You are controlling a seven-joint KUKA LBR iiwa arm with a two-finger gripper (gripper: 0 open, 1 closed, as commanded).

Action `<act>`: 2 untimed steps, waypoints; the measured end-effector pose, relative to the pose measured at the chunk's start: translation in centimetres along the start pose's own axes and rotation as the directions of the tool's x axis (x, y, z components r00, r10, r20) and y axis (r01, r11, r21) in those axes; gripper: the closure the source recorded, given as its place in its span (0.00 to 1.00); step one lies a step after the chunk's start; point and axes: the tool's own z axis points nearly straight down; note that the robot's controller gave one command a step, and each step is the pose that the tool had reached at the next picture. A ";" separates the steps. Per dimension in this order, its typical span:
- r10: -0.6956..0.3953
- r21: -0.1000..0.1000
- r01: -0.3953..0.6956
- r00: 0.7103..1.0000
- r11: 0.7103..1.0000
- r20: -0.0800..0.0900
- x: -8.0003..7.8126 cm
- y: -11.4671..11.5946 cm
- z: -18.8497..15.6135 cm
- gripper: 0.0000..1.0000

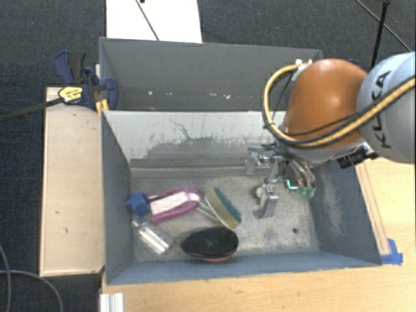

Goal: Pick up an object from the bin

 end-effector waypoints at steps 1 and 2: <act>0.002 0.000 -0.002 1.000 1.000 0.007 -0.2 0.0 -0.4 1.00; 0.003 0.000 -0.003 1.000 1.000 0.007 -0.2 0.0 -0.4 0.00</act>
Offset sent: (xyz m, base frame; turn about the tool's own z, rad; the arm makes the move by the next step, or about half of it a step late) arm 0.0000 0.0000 0.0000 0.0000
